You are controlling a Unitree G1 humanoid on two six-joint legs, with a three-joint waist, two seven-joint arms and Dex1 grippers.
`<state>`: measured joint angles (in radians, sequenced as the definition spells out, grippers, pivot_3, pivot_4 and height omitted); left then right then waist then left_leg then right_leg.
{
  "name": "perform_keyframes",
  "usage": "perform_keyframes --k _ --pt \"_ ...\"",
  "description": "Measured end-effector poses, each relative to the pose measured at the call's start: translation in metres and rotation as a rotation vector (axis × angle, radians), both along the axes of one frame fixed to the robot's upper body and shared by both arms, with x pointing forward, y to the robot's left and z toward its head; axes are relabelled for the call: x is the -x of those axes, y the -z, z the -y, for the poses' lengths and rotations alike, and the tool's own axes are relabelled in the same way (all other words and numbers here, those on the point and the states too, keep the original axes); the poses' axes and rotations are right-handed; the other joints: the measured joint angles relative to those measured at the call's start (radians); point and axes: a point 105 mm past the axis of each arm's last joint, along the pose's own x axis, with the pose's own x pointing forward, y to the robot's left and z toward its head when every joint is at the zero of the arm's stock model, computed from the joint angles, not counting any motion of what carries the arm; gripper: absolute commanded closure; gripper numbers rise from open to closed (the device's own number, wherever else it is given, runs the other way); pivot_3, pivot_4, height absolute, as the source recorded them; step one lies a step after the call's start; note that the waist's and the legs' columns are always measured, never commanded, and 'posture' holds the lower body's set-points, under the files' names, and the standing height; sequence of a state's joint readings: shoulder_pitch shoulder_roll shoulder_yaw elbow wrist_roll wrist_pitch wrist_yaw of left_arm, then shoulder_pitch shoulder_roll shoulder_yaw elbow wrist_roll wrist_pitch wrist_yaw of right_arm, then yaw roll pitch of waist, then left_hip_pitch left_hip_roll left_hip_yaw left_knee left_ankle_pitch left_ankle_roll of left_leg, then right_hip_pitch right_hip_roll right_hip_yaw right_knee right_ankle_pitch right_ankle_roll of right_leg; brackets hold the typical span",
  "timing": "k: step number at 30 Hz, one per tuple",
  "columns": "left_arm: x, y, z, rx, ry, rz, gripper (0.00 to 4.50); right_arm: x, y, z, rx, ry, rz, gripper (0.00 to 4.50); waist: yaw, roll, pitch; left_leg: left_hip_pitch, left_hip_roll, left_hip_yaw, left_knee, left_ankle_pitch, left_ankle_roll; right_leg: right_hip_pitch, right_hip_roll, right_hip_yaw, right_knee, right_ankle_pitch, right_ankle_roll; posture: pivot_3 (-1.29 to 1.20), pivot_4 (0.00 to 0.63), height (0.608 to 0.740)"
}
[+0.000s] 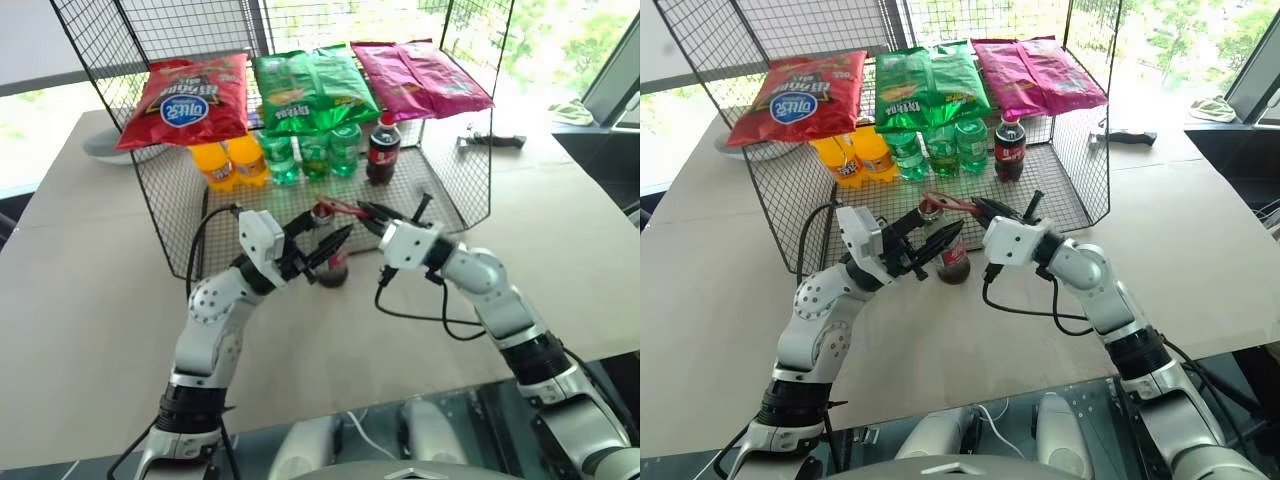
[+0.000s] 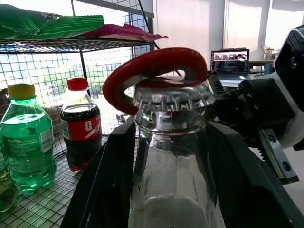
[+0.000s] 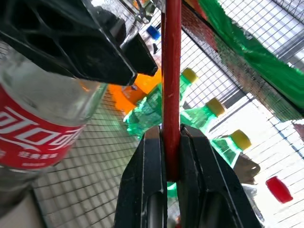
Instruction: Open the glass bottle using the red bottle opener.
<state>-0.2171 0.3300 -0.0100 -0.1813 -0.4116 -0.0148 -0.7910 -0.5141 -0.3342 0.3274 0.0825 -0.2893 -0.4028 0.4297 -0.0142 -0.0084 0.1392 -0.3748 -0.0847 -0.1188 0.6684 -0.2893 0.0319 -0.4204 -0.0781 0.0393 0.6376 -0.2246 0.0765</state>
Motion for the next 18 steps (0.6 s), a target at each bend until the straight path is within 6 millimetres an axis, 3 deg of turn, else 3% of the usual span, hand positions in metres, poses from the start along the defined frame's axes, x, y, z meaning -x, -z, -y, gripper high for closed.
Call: perform_keyframes --k 13,18 --pt "-0.0016 0.0030 -0.0022 -0.006 -0.010 -0.002 2.48 -0.0034 0.0051 -0.0022 0.015 -0.003 0.253 4.50 -0.001 0.000 0.000 0.012 0.001 0.003 -0.002 0.000 0.000 0.010 0.001 0.003 0.000 0.000 0.000 0.00 0.150 0.740" --pt "-0.0027 0.0038 -0.0030 -0.004 -0.014 -0.005 2.48 -0.0081 0.0067 -0.0091 -0.003 -0.038 0.232 4.50 -0.003 0.000 0.000 0.013 0.001 0.003 -0.002 0.000 0.000 0.011 0.002 0.004 0.000 0.000 0.000 0.00 0.150 0.740"
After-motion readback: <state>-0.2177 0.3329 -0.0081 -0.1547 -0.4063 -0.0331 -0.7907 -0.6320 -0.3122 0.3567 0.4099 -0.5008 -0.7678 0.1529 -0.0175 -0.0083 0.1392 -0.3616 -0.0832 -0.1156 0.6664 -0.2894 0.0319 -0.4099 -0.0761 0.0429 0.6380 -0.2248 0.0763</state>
